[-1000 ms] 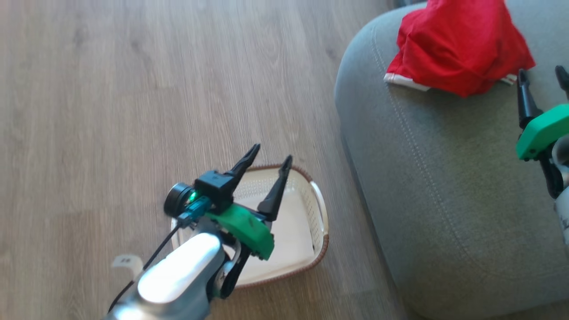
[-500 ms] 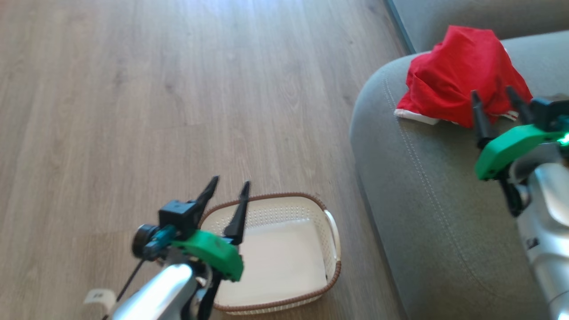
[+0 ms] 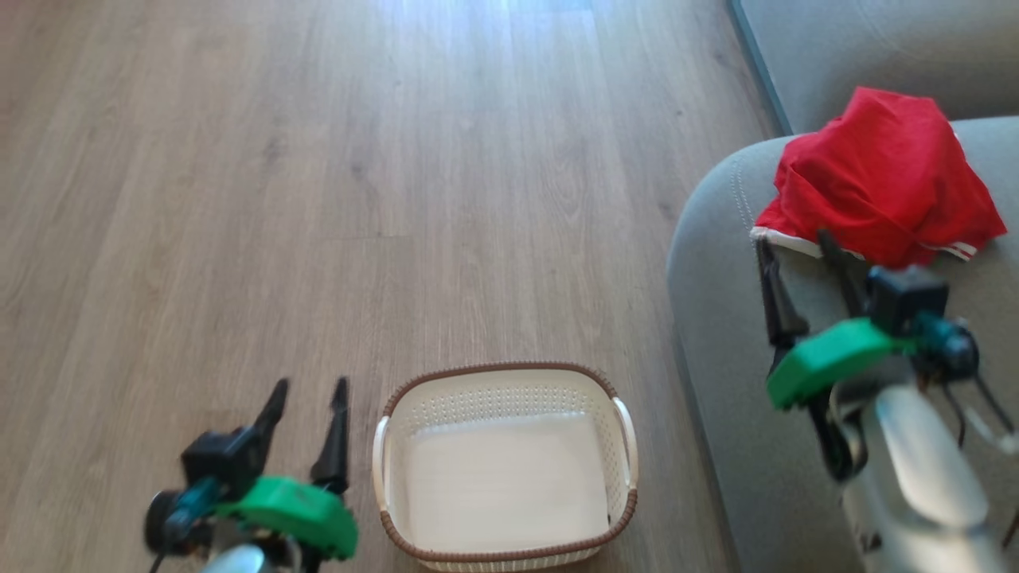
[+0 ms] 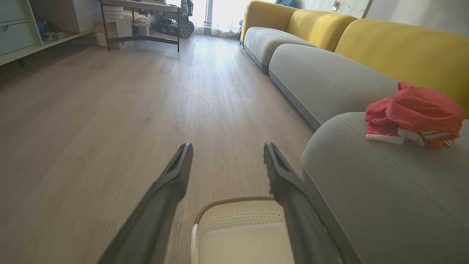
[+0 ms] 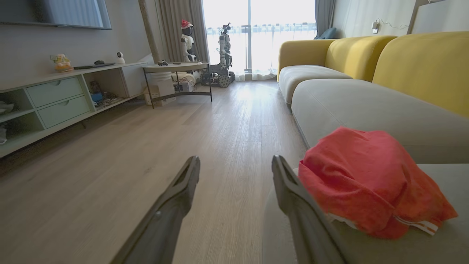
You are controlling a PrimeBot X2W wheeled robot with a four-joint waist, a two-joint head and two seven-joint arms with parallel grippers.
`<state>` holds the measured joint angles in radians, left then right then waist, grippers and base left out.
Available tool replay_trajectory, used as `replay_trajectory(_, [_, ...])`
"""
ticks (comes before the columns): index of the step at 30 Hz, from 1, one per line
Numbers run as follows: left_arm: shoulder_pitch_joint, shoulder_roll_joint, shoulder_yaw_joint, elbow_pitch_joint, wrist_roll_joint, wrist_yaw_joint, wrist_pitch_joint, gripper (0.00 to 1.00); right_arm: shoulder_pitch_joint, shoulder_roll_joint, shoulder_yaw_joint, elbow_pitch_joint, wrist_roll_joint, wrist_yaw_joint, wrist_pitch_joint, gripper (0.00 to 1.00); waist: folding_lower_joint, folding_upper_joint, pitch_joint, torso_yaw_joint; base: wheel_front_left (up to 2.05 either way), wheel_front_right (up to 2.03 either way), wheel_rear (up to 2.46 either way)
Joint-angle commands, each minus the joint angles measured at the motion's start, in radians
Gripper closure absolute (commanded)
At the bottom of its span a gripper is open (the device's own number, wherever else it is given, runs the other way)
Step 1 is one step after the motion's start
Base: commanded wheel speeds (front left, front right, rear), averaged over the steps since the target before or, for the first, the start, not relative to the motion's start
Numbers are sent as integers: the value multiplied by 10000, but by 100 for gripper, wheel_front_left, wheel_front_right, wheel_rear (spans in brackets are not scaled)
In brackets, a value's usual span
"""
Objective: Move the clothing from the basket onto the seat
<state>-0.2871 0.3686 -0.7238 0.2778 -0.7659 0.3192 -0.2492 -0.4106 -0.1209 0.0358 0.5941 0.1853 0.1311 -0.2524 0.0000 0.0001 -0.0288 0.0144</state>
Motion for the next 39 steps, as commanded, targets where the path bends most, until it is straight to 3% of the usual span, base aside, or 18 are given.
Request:
replay_trajectory(1, [40, 449, 728, -535, 83, 167, -123, 0, 212, 259, -38, -764, -289, -4, -93, 0, 0, -1, -73, 129, 0, 0, 0])
replay_trajectory(10, [1920, 599, 2066, -1677, 526, 494, -125, 0, 2233, 699, -94, -2549, -416, -4, -93, 0, 0, -1, -214, 338, 0, 0, 0])
replay_trajectory(29, [3342, 33, 3619, -1880, 1807, -84, -125, 0, 4141, 706, 356, -3778, 230, -4, -93, 0, 0, -1, -288, 308, 0, 0, 0])
replay_trajectory(39, [3604, -257, 4089, -1599, 2162, -346, -126, 0, 4270, 706, 394, -3794, 281, -4, -93, 0, 0, -1, -293, 269, 0, 0, 0])
